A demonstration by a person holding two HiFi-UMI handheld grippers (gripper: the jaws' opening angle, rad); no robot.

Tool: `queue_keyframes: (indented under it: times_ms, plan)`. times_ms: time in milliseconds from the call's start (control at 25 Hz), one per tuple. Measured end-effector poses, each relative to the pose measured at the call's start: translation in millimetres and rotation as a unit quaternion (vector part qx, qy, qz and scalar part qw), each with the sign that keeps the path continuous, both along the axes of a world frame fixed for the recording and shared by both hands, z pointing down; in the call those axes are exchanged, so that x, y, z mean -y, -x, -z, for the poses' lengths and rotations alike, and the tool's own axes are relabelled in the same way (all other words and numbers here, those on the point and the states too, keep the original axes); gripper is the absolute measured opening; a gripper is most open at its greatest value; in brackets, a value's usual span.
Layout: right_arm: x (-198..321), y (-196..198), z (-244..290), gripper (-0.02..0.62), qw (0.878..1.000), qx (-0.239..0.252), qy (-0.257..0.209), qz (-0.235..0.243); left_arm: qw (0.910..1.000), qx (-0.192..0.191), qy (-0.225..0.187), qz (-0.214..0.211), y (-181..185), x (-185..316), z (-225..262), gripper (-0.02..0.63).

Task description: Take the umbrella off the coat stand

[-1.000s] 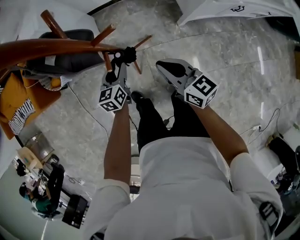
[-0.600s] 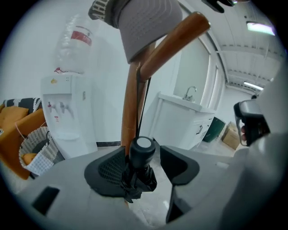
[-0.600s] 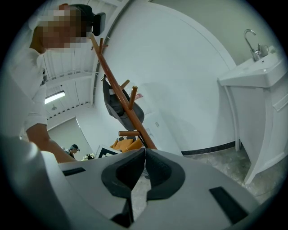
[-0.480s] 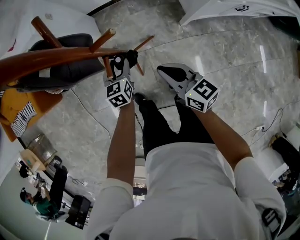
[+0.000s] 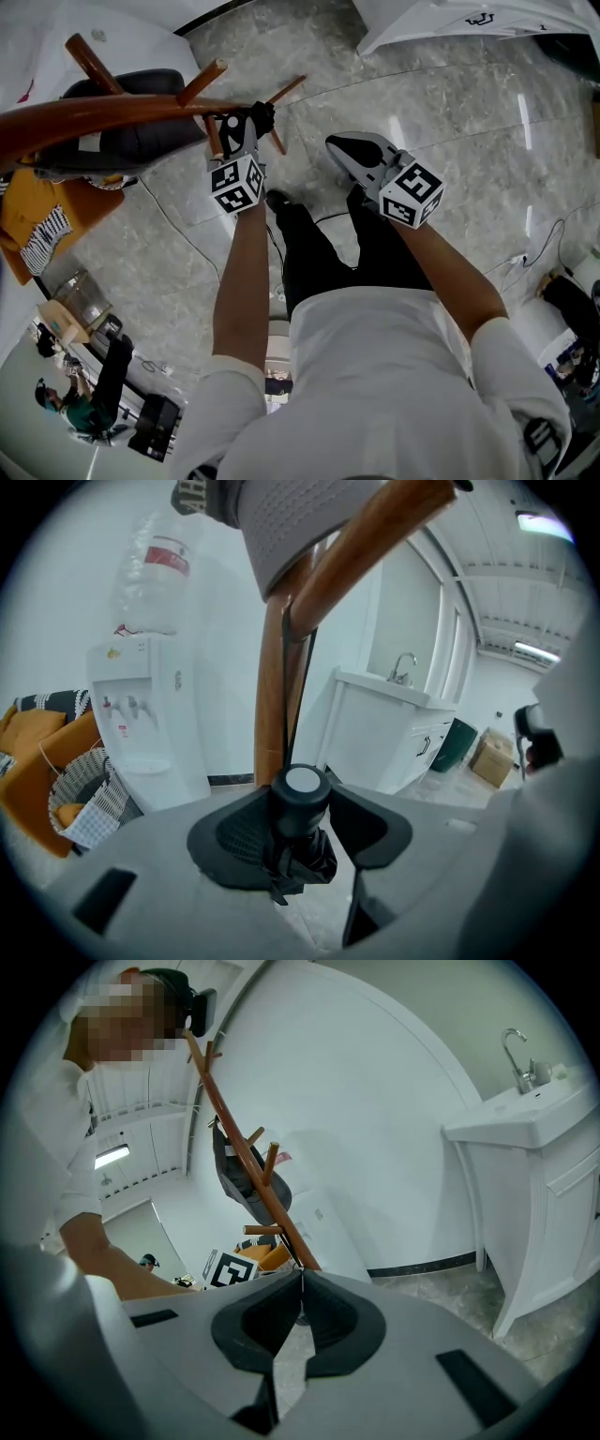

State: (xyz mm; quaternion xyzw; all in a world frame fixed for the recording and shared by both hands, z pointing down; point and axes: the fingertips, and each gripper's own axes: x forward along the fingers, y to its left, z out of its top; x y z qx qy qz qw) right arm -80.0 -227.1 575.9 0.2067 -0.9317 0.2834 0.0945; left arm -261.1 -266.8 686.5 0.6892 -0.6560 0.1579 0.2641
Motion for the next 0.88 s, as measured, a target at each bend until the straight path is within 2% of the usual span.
queue_keyframes:
  times_ms: [280,640,880]
  plan:
    - [4.9,4.0,18.8,0.015,1.000,0.008,-0.009,-0.003,0.9996,-0.026,-0.010,-0.009,-3.5,-10.2,29.8,0.204]
    - [11.9,5.6,57.5,0.015,0.999,0.019,-0.030,-0.003,0.9975,-0.065,0.001,-0.027,-22.1,-39.2,64.6,0.202]
    - [7.4,7.4,70.7,0.015,0.999,0.014,-0.036,0.010,0.9967,-0.076,-0.001,-0.027,-25.3,-55.1,92.2,0.201]
